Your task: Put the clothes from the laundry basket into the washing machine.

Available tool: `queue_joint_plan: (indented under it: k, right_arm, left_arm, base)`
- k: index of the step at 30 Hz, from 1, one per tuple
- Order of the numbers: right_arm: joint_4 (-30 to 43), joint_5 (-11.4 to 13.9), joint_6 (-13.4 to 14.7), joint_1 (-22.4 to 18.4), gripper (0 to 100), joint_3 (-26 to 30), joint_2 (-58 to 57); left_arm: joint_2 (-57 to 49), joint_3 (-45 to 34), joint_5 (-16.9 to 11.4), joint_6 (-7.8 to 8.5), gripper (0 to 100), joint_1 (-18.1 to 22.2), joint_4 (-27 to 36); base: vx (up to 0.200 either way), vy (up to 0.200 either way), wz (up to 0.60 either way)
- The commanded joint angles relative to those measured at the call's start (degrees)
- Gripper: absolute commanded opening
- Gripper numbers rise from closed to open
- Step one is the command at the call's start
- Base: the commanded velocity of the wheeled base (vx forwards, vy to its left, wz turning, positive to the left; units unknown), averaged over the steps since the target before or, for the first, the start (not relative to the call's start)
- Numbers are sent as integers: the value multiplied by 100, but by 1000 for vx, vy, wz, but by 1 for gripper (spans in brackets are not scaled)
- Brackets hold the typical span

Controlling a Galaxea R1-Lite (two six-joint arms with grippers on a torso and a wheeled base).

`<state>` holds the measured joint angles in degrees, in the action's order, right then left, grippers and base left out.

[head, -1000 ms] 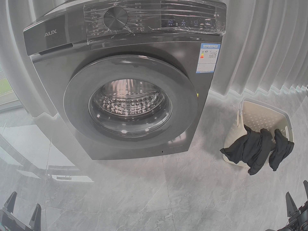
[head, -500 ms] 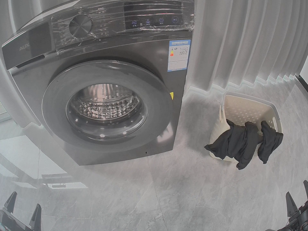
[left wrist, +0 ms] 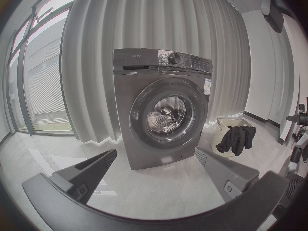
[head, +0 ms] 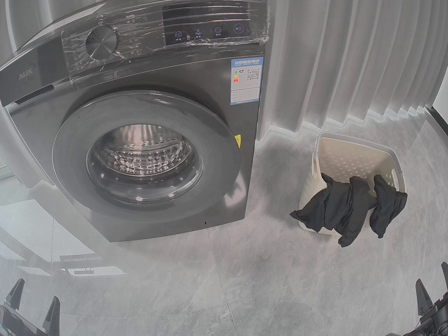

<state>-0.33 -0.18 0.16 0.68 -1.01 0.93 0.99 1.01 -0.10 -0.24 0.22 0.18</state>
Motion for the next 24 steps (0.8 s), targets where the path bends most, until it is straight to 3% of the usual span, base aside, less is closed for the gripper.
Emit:
queue_joint_plan:
  k: [1,11,17,24]
  right_arm:
    - [-2,1,2,2,100,101,-93]
    - [-2,1,2,2,100,101,-93]
    - [-2,1,2,2,100,101,-93]
    - [-2,1,2,2,100,101,-93]
  left_arm:
    - [-99,-92,1,-2,100,4,-1]
    - [-99,-92,1,-11,100,4,-1]
    - [-99,-92,1,-11,100,4,-1]
    - [-99,-101,1,-2,100,4,-1]
  base:
    - [0,-200,0]
    - [0,-20,0]
    - [200,0,0]
    - [0,0,0]
